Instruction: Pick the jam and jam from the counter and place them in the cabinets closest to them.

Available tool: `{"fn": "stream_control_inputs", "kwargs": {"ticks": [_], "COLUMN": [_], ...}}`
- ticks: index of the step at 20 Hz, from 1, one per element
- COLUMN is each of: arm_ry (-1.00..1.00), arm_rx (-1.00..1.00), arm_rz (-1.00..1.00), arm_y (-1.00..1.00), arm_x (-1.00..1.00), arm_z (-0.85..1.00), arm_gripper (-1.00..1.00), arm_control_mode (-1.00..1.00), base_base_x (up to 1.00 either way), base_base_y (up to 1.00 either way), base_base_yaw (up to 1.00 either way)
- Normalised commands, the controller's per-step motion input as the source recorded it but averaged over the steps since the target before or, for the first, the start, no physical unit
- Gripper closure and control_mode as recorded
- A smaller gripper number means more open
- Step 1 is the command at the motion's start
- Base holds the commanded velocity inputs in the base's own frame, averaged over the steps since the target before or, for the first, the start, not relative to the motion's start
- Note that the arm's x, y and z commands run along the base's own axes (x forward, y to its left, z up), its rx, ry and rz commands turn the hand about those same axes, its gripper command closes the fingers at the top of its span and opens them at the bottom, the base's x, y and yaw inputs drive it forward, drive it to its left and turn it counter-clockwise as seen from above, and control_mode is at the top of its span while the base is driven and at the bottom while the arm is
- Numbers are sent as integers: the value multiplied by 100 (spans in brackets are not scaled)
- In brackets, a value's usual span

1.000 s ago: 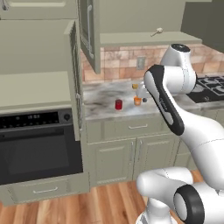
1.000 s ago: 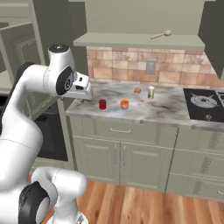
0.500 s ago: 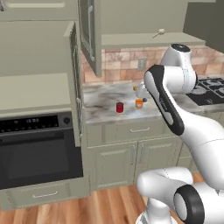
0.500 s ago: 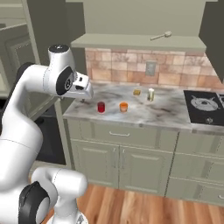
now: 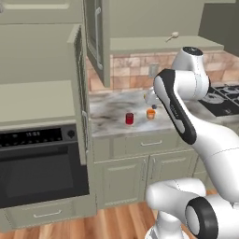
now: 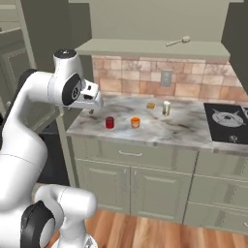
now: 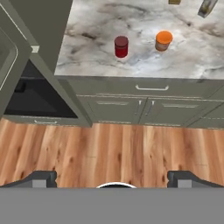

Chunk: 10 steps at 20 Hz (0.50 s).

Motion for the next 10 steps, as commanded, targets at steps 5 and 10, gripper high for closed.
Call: {"fn": "stream_control_inputs", "kwargs": {"ticks": [5,10], "arm_ry": [0,0], "arm_rx": [0,0], "arm_rz": [0,0], "arm_y": [0,0], "arm_x": [0,0], "arm_z": [0,0], "arm_gripper": [-100,-100], "arm_control_mode": [100,100], "base_base_x": [36,37], "base_base_y": [-9,-9], "base_base_yaw": [0,0]}}
